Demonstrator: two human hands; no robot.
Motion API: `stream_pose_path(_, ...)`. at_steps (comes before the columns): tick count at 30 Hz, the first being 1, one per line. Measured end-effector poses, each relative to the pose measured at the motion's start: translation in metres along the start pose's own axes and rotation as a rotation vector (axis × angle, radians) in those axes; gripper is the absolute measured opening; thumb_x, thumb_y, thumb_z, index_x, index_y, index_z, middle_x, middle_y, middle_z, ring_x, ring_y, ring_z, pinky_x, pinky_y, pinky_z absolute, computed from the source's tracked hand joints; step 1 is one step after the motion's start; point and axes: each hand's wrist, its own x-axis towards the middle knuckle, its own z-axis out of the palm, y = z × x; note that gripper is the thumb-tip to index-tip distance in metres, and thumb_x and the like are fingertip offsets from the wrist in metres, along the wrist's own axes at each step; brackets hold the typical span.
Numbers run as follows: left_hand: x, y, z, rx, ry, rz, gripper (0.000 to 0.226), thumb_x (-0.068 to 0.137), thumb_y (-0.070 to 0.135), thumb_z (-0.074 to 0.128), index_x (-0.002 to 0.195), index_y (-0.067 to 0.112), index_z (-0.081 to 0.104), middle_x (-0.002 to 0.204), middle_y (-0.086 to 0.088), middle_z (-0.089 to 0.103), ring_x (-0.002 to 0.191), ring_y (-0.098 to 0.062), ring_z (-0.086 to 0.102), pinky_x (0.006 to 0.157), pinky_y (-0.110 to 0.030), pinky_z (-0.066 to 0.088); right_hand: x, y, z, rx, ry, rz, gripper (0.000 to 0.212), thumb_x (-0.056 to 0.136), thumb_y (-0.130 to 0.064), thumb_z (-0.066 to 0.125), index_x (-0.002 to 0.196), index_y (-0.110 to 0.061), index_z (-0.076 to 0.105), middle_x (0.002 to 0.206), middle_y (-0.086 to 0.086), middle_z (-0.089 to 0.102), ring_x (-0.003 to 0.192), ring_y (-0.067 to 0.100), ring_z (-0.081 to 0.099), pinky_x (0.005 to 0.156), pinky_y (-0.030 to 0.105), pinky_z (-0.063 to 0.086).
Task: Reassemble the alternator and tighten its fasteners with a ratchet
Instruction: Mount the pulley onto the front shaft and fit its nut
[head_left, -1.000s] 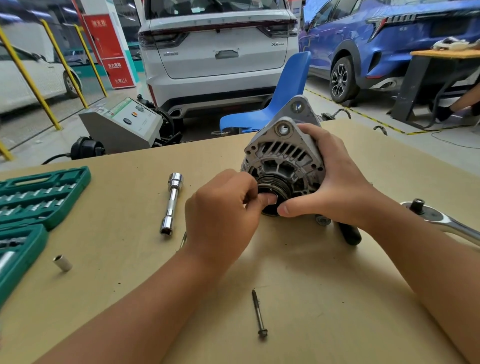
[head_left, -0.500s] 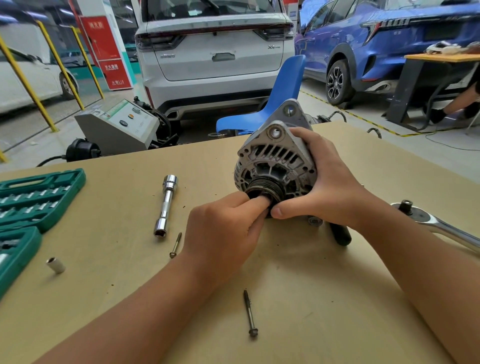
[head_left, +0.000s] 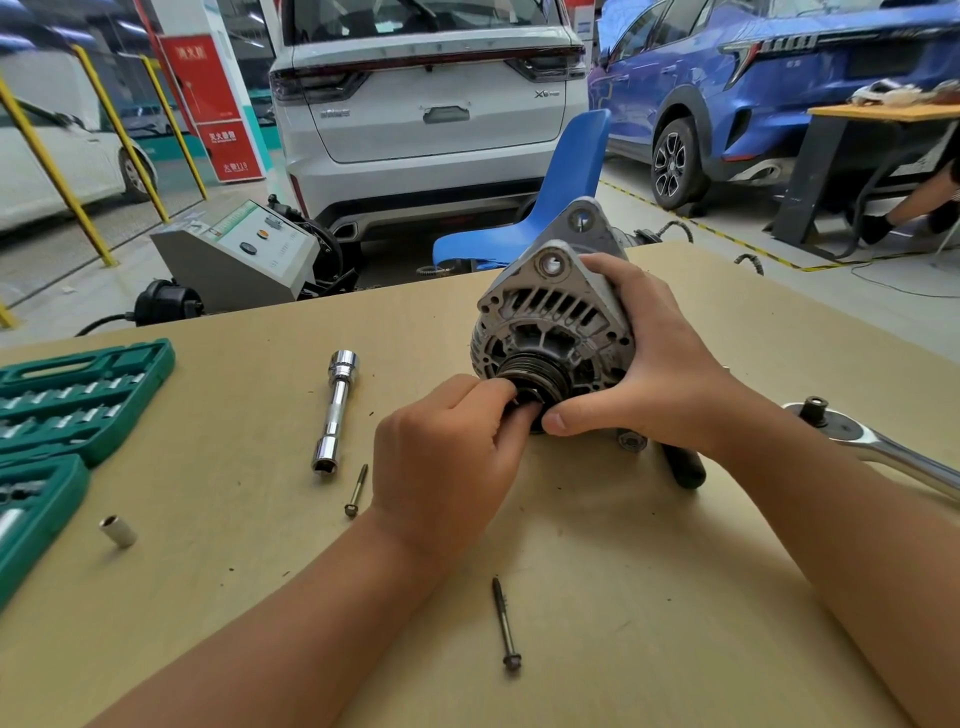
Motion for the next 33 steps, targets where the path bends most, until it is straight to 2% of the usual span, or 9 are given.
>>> stream_pose_path(4,0.000,0.002,0.001,0.000,0.009,-0.004,0.017,0.093,0.023,0.074,0.087,0.008,0.079,0.072,-0.005,0.071,0.055,-0.027,0.061,0.045,-0.040,0.049,-0.001,0.000,0.001,-0.004,0.008,-0.005,0.122,0.035,-0.050,0.094,0.142,-0.055,0.034,0.138,-0.013,0.036,0.127,-0.010,0.036,0.097,0.013,0.037)
stream_pose_path(9,0.000,0.003,-0.001,0.023,-0.003,0.002,0.016,0.091,0.022,0.075,0.087,0.007,0.079,0.071,-0.006,0.070,0.055,-0.029,0.061,0.044,-0.040,0.049,0.000,0.000,0.001,0.002,0.007,-0.005,0.122,0.035,-0.050,0.095,0.140,-0.057,0.035,0.137,-0.015,0.036,0.126,-0.011,0.036,0.097,0.014,0.037)
stream_pose_path(17,0.002,0.003,-0.003,0.175,0.022,0.146,0.013,0.090,0.012,0.076,0.077,0.009,0.074,0.063,-0.003,0.061,0.046,-0.027,0.049,0.038,-0.037,0.040,0.000,0.000,0.001,-0.003,0.007,-0.002,0.122,0.035,-0.050,0.095,0.141,-0.056,0.034,0.138,-0.013,0.036,0.127,-0.009,0.036,0.097,0.016,0.037)
stream_pose_path(21,0.002,0.002,-0.003,0.192,0.016,0.187,0.009,0.090,0.010,0.074,0.082,0.010,0.076,0.066,-0.003,0.064,0.048,-0.028,0.052,0.039,-0.038,0.041,0.000,-0.001,0.001,-0.007,0.005,-0.003,0.122,0.035,-0.051,0.094,0.142,-0.054,0.034,0.138,-0.012,0.036,0.127,-0.007,0.037,0.098,0.016,0.038)
stream_pose_path(27,0.001,0.005,-0.002,0.137,0.014,0.121,0.013,0.089,0.022,0.077,0.083,0.011,0.078,0.065,-0.003,0.066,0.048,-0.027,0.056,0.038,-0.034,0.041,-0.002,-0.003,0.002,-0.017,0.022,-0.005,0.122,0.035,-0.055,0.093,0.142,-0.053,0.035,0.137,-0.011,0.037,0.128,-0.003,0.039,0.101,0.018,0.038)
stream_pose_path(33,-0.002,0.012,0.002,0.044,0.008,-0.100,0.017,0.088,0.025,0.074,0.080,0.011,0.076,0.065,-0.002,0.068,0.052,-0.028,0.061,0.041,-0.038,0.047,-0.002,-0.005,0.003,-0.042,0.036,0.007,0.122,0.034,-0.055,0.091,0.142,-0.054,0.035,0.136,-0.012,0.037,0.126,-0.005,0.038,0.099,0.016,0.036)
